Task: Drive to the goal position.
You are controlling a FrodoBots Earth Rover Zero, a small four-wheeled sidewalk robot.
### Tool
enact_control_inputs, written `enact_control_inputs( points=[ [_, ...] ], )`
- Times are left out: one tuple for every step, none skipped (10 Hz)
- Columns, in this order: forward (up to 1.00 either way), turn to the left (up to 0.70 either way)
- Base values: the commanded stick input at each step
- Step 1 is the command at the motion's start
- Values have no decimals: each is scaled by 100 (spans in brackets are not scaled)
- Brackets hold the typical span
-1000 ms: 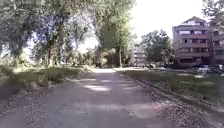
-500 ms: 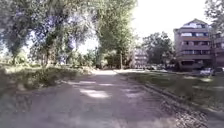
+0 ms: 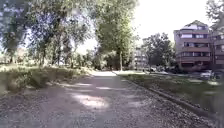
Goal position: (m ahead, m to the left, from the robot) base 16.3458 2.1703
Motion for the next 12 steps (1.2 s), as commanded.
enact_control_inputs(
  points=[
    [85, 0],
    [85, 0],
    [85, 0],
    [85, 0],
    [85, 0],
    [85, 0],
    [85, 0],
    [85, 0],
    [85, 0],
    [85, 0],
    [85, 0],
    [85, 0]
  ],
)
